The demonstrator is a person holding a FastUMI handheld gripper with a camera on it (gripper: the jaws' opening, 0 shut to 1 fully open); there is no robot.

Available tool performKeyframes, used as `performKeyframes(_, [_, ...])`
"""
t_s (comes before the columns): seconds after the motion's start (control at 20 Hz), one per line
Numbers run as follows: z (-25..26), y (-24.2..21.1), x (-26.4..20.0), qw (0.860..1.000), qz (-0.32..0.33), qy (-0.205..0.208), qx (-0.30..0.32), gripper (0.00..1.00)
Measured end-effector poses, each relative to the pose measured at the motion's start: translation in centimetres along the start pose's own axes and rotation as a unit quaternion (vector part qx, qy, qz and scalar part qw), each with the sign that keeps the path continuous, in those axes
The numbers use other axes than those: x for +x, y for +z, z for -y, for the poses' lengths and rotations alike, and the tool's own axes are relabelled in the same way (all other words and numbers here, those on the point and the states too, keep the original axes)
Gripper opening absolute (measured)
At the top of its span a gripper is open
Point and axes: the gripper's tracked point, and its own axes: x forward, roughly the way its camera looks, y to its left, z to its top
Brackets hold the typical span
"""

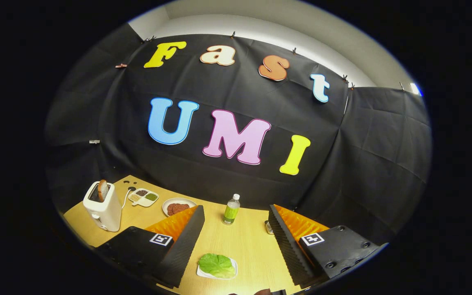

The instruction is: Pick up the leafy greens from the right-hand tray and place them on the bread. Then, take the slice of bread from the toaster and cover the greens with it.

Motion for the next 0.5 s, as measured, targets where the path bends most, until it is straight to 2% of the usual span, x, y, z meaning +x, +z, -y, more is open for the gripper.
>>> performKeyframes(0.25, [-0.7,-3.1,1.5,0.998,-0.039,0.043,0.000,0.98])
performKeyframes(0.5, [-2.0,-9.1,3.3,0.988,-0.112,0.110,-0.007,0.98])
